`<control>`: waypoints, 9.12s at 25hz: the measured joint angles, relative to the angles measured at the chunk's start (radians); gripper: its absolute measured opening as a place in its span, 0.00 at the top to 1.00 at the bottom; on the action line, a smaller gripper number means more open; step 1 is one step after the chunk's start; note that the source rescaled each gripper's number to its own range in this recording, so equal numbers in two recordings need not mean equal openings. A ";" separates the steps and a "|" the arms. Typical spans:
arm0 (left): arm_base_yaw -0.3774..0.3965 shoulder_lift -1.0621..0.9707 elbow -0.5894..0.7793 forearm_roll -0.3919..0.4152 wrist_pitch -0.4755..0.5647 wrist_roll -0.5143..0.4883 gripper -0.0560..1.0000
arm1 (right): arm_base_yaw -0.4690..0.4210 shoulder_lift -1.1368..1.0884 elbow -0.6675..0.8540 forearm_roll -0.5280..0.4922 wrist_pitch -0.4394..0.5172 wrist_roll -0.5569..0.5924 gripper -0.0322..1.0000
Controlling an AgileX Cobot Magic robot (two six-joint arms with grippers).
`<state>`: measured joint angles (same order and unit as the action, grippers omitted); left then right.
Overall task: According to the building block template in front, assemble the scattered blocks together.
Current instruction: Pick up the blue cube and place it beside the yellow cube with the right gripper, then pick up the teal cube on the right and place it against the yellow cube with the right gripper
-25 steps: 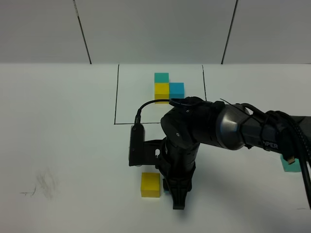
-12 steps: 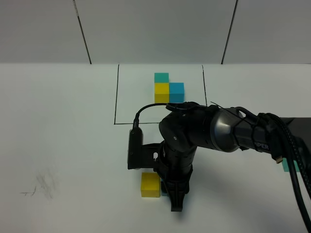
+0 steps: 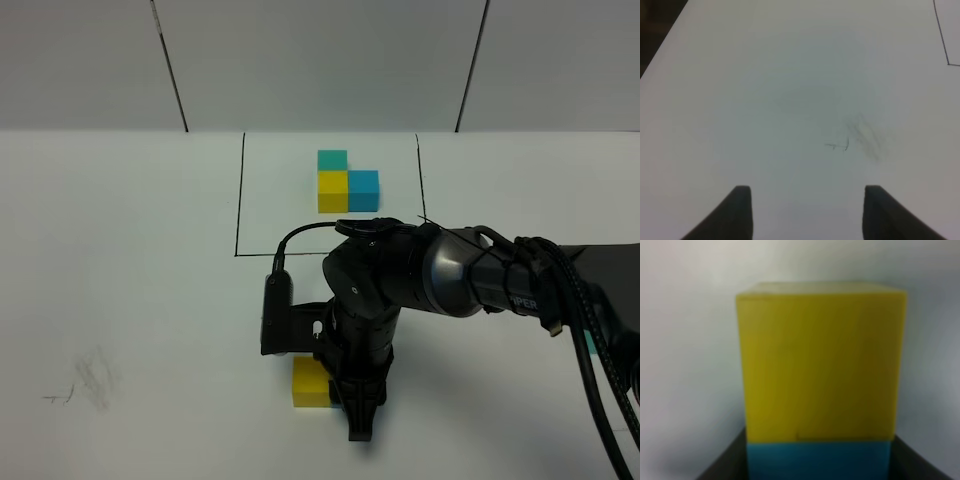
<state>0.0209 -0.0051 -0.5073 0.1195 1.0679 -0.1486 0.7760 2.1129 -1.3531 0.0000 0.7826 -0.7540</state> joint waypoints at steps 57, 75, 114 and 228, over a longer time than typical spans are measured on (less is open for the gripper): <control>0.000 0.000 0.001 0.000 0.000 0.007 0.84 | -0.629 -0.458 0.418 -0.355 -0.173 1.182 0.09; 0.000 0.000 0.001 0.000 0.000 0.007 0.84 | -0.676 -0.275 0.419 -0.308 -0.272 1.143 0.15; 0.000 0.000 0.002 0.000 0.000 0.007 0.84 | -0.132 -0.297 -0.072 -0.257 0.056 1.261 0.72; 0.000 0.000 0.002 0.000 0.000 0.008 0.85 | 0.095 0.237 -0.473 -0.180 0.287 1.756 0.73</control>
<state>0.0209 -0.0051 -0.5054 0.1195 1.0679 -0.1404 0.8708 2.3500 -1.8256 -0.1798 1.0694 1.0019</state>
